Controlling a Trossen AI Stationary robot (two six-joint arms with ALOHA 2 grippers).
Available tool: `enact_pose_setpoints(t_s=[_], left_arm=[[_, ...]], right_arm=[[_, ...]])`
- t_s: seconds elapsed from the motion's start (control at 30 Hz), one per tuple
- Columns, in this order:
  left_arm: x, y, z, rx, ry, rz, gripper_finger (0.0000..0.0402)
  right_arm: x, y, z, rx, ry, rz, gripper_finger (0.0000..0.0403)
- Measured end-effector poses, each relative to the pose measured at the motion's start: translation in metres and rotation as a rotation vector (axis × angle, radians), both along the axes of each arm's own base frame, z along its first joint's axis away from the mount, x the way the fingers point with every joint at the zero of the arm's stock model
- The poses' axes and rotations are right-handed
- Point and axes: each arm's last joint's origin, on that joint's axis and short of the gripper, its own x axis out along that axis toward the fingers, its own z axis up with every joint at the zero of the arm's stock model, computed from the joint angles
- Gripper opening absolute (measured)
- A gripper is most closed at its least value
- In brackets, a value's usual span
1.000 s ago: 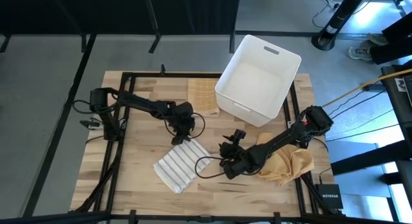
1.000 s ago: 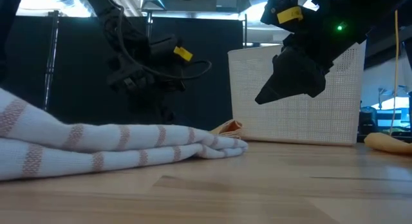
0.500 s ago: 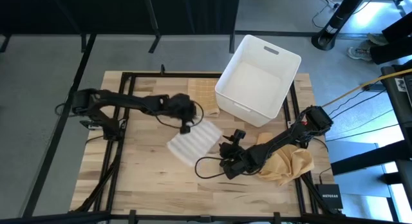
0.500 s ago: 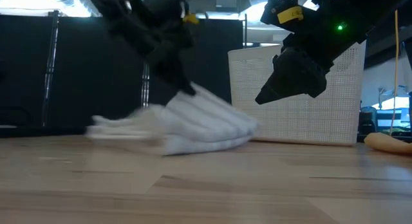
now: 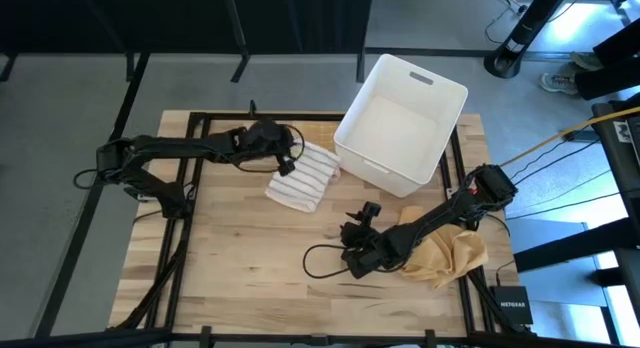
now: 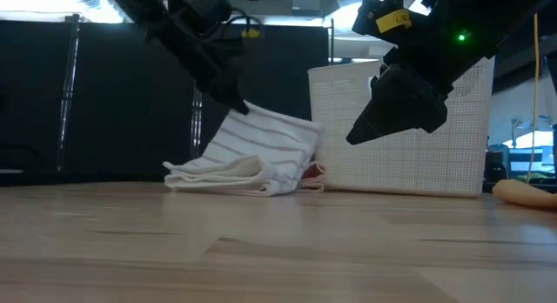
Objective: Fold towel
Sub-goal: Stack the white towel on top of the yellow patterned towel
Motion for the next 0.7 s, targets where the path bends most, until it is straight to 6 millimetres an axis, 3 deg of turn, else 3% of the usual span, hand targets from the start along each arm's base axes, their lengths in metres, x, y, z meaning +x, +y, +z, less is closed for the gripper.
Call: enact_pose_setpoints(t_s=[0.43,0.7], left_arm=[[0.002,0.036,0.010,-0.021,-0.344,0.147,0.0013],[0.007,0.067,-0.013,-0.065,-0.432,0.263,0.0013]], right_arm=[[0.000,0.000,0.000,0.004,-0.003,0.001,0.0206],[0.000,0.000,0.000,0.000,-0.007,-0.001,0.0206]])
